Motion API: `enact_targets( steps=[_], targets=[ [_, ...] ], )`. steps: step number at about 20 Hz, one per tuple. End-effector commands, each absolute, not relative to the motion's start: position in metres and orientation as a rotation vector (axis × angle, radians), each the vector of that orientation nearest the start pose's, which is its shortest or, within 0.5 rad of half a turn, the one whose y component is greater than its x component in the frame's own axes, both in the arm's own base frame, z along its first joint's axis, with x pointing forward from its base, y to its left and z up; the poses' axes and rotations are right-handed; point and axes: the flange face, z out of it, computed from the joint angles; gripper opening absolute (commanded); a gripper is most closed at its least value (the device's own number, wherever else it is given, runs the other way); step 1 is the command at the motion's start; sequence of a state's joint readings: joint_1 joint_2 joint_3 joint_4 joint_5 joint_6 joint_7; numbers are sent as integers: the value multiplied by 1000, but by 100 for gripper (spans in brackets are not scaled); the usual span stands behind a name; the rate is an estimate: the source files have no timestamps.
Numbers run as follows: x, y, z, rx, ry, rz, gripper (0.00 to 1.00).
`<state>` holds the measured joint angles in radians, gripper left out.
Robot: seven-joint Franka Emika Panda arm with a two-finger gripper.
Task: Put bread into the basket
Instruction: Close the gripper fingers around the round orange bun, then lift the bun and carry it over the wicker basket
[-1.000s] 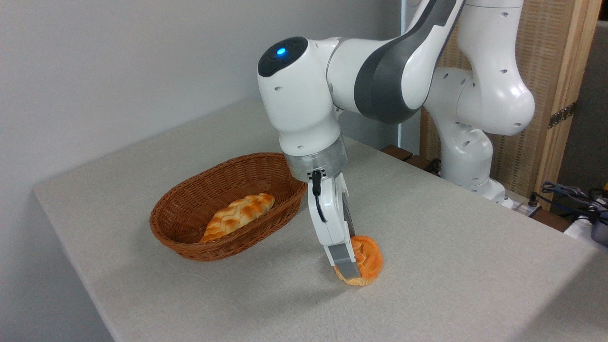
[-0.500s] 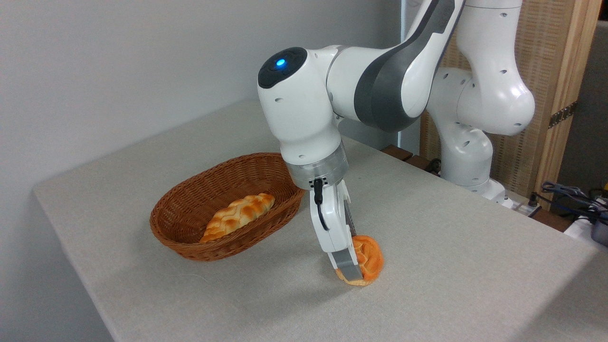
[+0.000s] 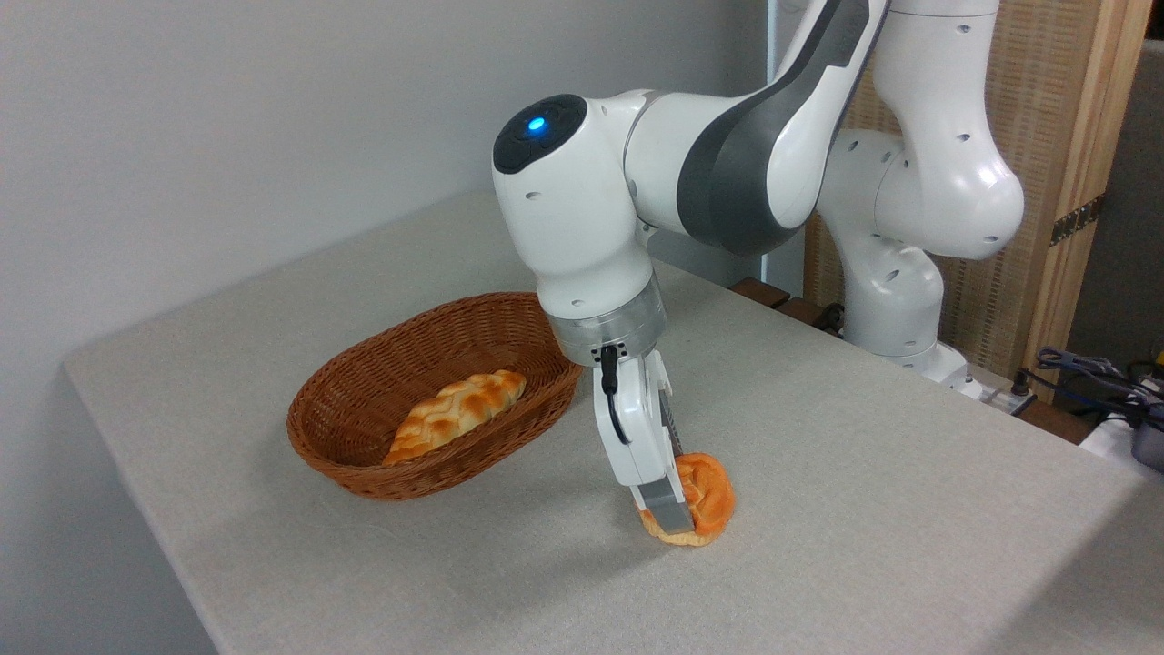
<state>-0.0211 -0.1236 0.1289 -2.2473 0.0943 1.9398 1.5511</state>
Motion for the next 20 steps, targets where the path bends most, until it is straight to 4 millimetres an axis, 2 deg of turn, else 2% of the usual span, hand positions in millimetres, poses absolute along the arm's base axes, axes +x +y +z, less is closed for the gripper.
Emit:
enact_targets(
  steps=[1,7,10,12,16,18,20],
  targets=[
    [474,64,402,-2350,2198,300,46],
    [475,63,407,-2360,2185,282,46],
    [487,56,439,-2453,2121,202,46],
    [498,51,468,-2550,2029,137,46],
    [512,29,528,-2648,1961,36,46],
    [515,-2,545,-2692,1911,53,46],
    [516,-34,561,-2786,1750,39,47]
  ],
)
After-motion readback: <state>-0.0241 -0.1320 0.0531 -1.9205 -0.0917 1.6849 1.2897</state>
